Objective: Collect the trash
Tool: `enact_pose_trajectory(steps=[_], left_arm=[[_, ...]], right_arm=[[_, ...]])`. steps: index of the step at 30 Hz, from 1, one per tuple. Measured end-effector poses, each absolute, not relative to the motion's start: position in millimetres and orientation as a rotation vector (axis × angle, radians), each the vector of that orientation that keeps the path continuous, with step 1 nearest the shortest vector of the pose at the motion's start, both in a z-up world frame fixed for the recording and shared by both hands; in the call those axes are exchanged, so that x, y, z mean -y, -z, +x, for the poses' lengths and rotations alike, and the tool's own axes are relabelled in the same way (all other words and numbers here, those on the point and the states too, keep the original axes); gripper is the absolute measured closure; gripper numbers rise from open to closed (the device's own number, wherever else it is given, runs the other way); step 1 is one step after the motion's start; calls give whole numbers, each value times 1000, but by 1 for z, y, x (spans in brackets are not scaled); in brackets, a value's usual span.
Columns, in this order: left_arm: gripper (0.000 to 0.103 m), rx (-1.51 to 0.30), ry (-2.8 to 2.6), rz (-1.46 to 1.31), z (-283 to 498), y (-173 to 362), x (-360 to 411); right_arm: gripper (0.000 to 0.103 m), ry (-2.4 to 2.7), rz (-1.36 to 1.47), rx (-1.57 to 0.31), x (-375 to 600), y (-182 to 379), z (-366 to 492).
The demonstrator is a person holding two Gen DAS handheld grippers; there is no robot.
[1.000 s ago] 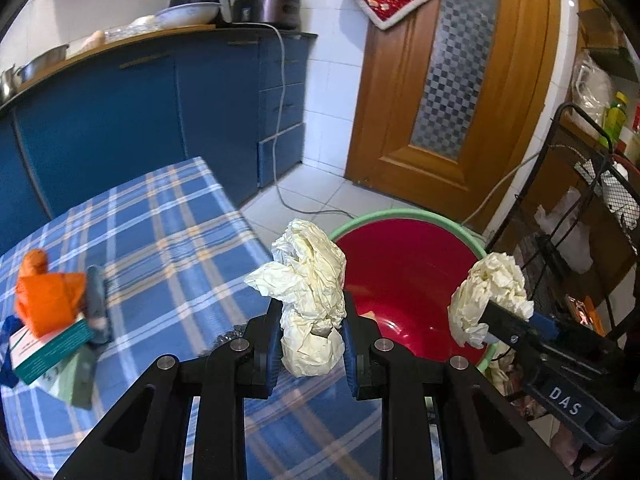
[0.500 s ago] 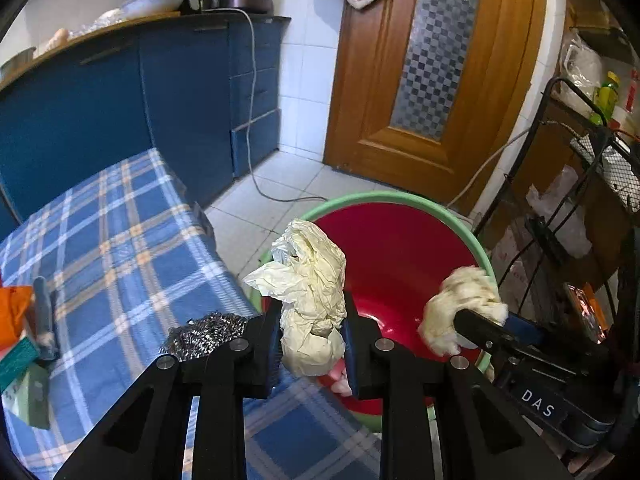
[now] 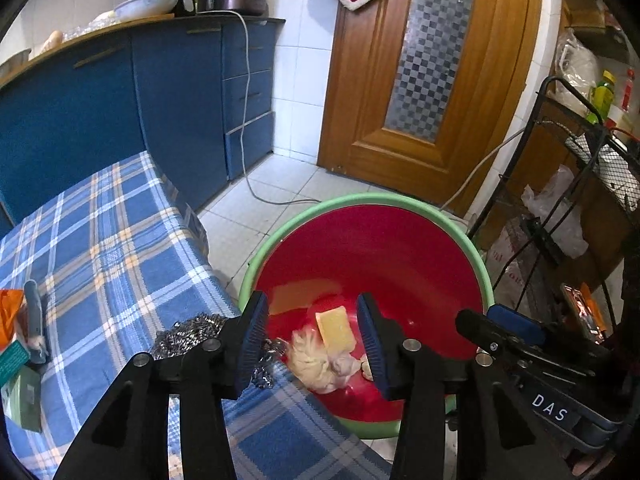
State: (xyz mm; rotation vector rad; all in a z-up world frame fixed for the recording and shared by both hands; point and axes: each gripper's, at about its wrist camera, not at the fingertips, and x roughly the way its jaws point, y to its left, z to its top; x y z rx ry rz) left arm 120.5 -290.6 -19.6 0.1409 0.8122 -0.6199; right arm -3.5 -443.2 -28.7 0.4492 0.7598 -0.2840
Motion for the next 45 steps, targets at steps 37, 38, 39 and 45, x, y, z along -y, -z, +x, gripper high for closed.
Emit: enact_pose_trajectory(steps=[37, 38, 39, 45], left_arm=[[56, -782, 417, -8, 106, -9, 172], [56, -781, 408, -12, 107, -10, 167], [56, -780, 396, -19, 107, -10, 161], [56, -766, 342, -42, 107, -14, 130]], right_arm=[[42, 142, 368, -700, 370, -11, 0], [42, 137, 365, -699, 368, -12, 0], [42, 129, 361, -698, 364, -13, 2], [36, 84, 340, -692, 342, -20, 10]])
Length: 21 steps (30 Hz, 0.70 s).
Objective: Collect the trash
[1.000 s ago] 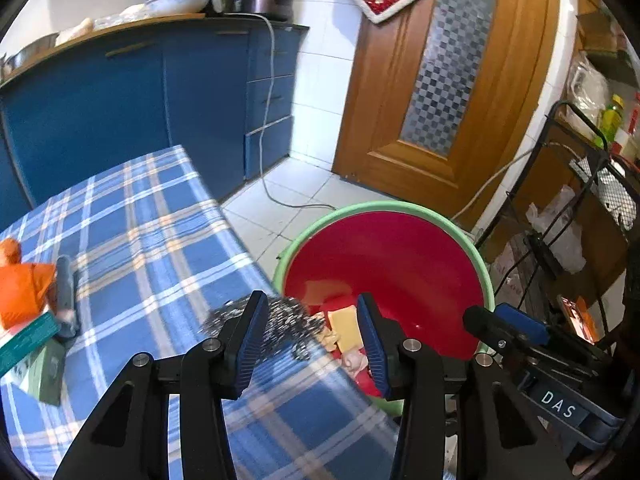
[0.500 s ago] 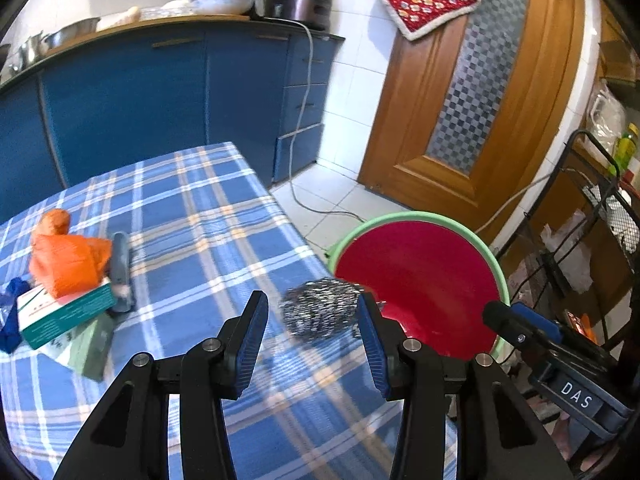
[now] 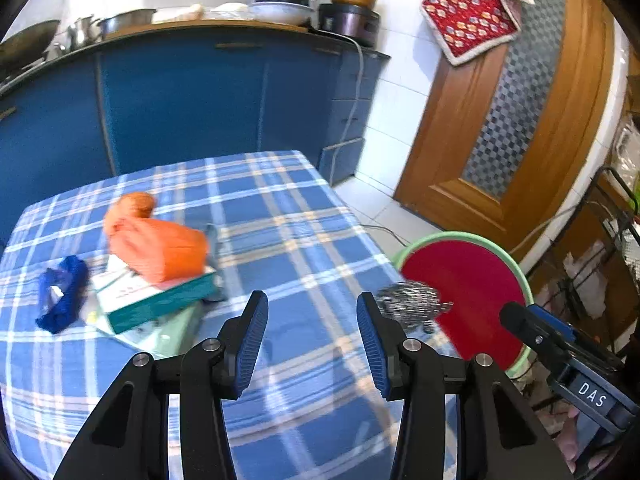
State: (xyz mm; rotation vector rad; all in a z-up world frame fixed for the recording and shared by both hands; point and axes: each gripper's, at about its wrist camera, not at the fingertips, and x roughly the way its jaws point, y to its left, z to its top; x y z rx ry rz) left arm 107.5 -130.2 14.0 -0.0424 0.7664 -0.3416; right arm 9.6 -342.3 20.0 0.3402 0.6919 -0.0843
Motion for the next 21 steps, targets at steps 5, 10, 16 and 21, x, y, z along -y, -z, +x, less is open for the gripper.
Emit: enact_pose_trajectory(steps=[5, 10, 16, 21], left_arm=[[56, -752, 293, -61, 107, -17, 103], [56, -744, 232, -85, 111, -19, 70], [56, -735, 155, -113, 113, -18, 31], [56, -732, 89, -129, 117, -15, -1]], right_arm=[[34, 44, 317, -696, 322, -24, 19], [33, 9, 302, -700, 303, -27, 29], [33, -19, 276, -710, 282, -25, 42], [33, -2, 258, -733, 274, -17, 52]])
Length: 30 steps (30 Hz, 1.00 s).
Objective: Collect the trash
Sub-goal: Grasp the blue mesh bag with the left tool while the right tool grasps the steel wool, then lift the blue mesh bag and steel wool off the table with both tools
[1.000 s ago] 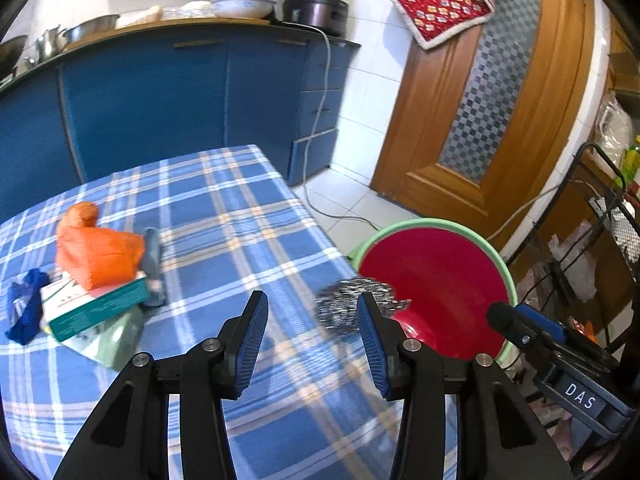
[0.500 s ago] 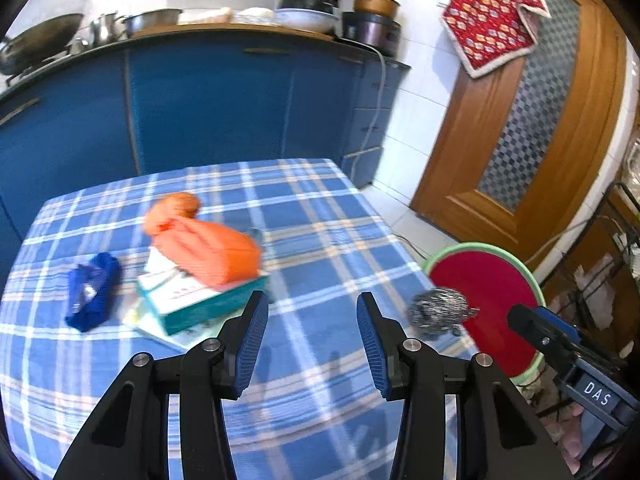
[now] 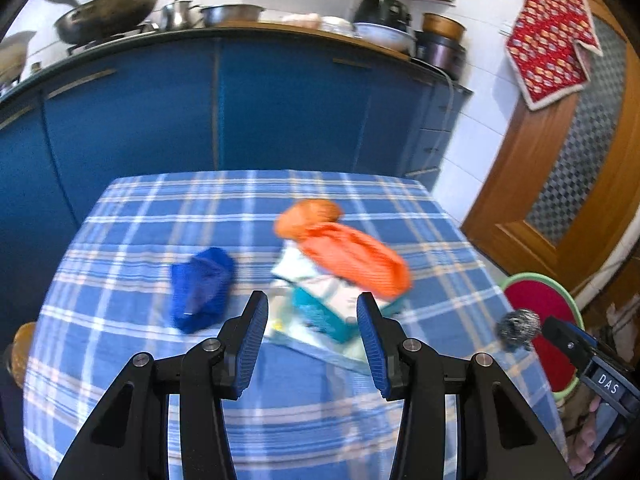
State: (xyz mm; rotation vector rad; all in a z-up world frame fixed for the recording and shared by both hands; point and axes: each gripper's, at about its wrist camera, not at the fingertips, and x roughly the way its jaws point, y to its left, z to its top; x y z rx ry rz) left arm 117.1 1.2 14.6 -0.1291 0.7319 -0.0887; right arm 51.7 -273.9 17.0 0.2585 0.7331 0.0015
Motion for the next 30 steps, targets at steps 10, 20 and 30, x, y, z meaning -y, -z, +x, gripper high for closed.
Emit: enact_pose_trajectory(steps=[10, 20, 30], left_arm=[[48, -773, -47, -166, 136, 7, -53], [42, -835, -99, -170, 164, 34, -70], [43, -873, -75, -218, 183, 53, -76]], right_arm=[[31, 57, 233, -783, 278, 4, 73], [31, 54, 229, -827, 275, 19, 91], [38, 59, 230, -854, 275, 29, 100]])
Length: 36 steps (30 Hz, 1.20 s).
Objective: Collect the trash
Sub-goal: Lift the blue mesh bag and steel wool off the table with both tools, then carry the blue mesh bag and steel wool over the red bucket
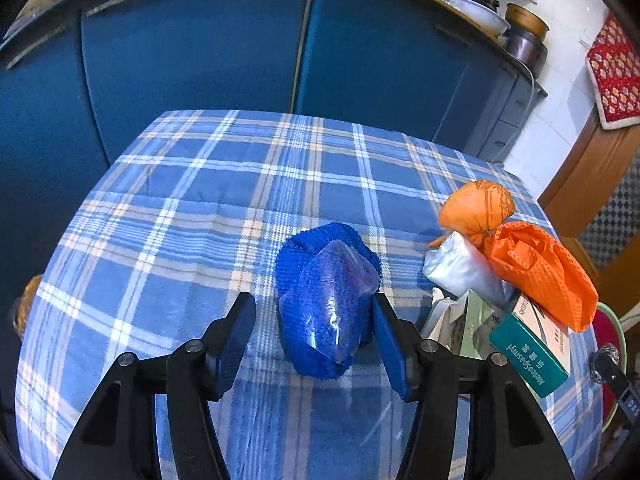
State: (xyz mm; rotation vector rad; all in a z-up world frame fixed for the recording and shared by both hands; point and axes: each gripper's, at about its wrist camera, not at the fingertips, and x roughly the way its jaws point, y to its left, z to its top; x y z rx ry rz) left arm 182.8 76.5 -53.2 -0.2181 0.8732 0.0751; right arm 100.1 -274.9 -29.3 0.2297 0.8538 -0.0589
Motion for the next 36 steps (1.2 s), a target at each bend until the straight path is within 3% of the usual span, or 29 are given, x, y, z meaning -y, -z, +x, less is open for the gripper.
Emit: enact_pose_trajectory(steps=[2, 6, 12, 36], left_arm=[[48, -868, -71, -210, 184, 54, -75], [67, -865, -42, -199, 184, 53, -70], [79, -853, -36, -204, 180, 49, -70], [81, -695, 112, -218, 125, -26, -3]], right_arm=[[41, 64, 229, -854, 276, 30, 100], [48, 75, 224, -853, 277, 31, 100], [56, 72, 236, -845, 281, 29, 94], [59, 6, 291, -705, 309, -15, 44]])
